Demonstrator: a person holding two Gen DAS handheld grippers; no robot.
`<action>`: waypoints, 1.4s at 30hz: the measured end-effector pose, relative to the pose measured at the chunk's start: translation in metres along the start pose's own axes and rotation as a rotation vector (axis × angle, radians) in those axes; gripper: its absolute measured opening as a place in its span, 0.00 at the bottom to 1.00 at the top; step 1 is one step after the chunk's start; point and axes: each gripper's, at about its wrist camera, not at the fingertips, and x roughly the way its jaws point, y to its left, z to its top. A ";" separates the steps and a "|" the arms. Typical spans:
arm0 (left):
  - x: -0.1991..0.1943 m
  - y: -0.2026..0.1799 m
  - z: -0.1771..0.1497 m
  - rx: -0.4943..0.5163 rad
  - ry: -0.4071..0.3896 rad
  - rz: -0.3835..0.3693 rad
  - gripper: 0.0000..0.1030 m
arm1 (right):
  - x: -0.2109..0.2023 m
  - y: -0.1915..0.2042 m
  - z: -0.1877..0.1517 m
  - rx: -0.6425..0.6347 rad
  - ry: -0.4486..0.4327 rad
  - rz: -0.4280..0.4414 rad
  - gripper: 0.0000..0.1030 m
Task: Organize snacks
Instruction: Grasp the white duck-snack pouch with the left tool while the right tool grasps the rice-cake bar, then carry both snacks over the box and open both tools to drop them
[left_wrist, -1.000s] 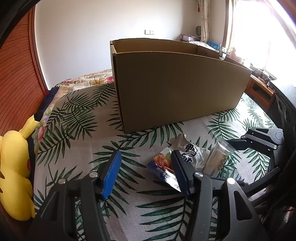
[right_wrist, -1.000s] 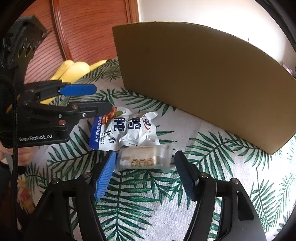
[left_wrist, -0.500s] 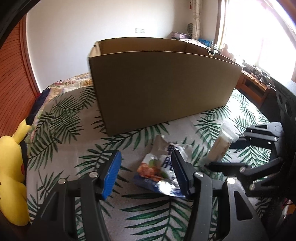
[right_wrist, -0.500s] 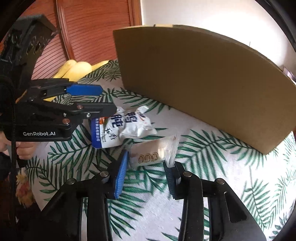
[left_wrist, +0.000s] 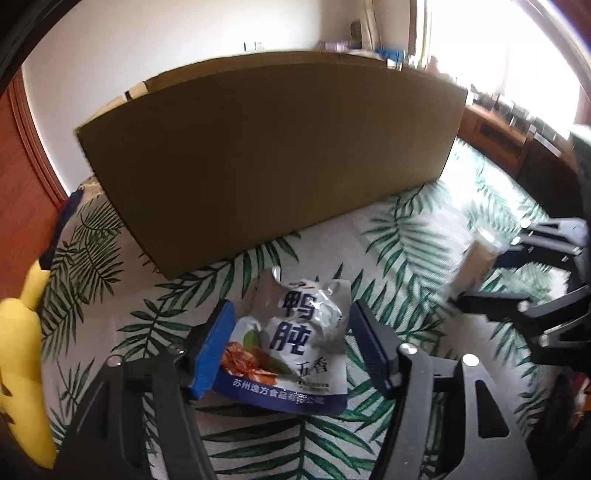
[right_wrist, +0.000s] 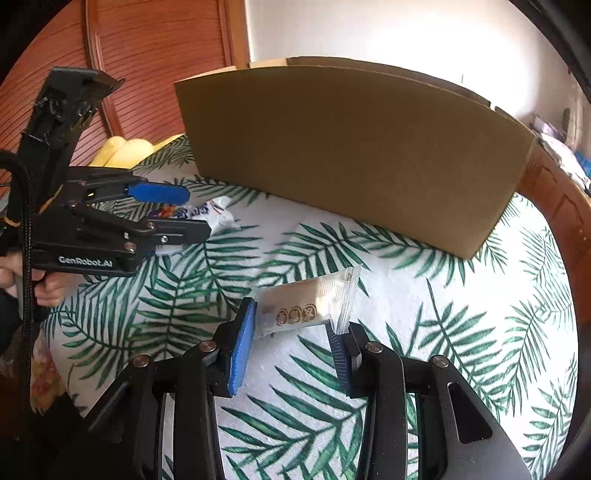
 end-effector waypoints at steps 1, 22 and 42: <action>0.003 -0.003 0.000 0.010 0.009 0.005 0.66 | 0.000 -0.001 -0.001 0.002 0.001 0.001 0.37; 0.010 -0.005 -0.003 -0.071 0.025 -0.001 0.65 | 0.001 -0.001 -0.008 0.012 -0.016 0.031 0.37; -0.023 -0.016 -0.023 -0.187 -0.042 0.002 0.58 | -0.007 -0.006 -0.015 0.031 -0.068 0.037 0.37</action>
